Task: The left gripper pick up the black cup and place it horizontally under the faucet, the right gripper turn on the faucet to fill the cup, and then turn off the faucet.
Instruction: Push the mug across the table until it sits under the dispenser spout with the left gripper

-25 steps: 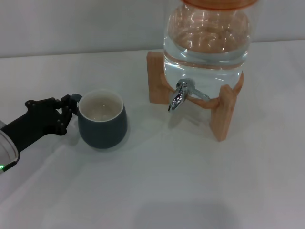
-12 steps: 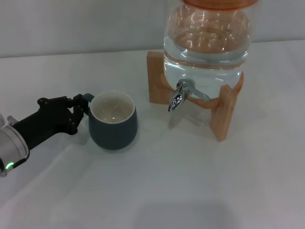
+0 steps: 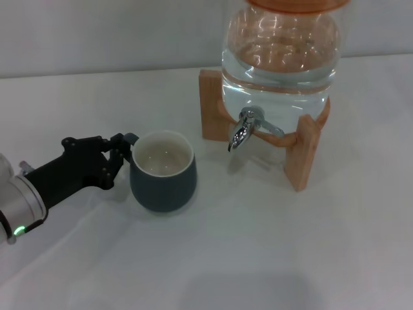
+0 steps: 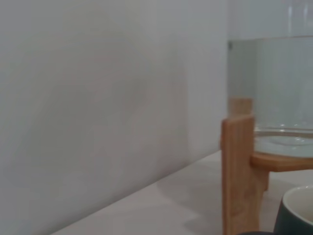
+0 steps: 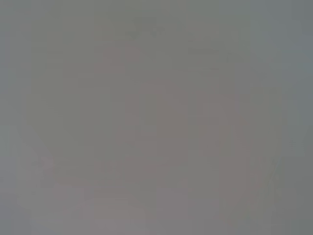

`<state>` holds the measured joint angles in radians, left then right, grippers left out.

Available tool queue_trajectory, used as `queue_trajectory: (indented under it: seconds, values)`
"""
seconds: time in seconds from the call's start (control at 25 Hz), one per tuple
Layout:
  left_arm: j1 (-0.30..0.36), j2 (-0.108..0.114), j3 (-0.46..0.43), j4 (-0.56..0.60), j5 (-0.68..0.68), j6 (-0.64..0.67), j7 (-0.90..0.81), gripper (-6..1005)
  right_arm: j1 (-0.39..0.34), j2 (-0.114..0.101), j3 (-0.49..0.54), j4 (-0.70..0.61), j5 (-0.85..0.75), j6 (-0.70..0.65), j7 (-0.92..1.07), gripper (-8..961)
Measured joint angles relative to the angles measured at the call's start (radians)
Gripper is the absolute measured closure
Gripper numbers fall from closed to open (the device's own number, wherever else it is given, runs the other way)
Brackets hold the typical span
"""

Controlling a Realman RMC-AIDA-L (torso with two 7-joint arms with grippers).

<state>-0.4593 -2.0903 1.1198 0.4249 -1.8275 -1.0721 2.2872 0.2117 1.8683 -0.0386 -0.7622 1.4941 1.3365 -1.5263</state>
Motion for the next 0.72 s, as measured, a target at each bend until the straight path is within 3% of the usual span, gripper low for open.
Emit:
queue_trajectory:
  seconds: [0.28, 0.72]
  values:
    - [0.004, 0.001, 0.077, 0.0, -0.059, -0.008, 0.001, 890, 0.0, 0.002, 0.0, 0.0, 0.0, 0.001, 0.0, 112]
    - [0.01, 0.001, 0.074, 0.002, -0.065, 0.009, 0.019, 890, 0.002, 0.003, -0.003, 0.0, 0.0, -0.001, 0.0, 112]
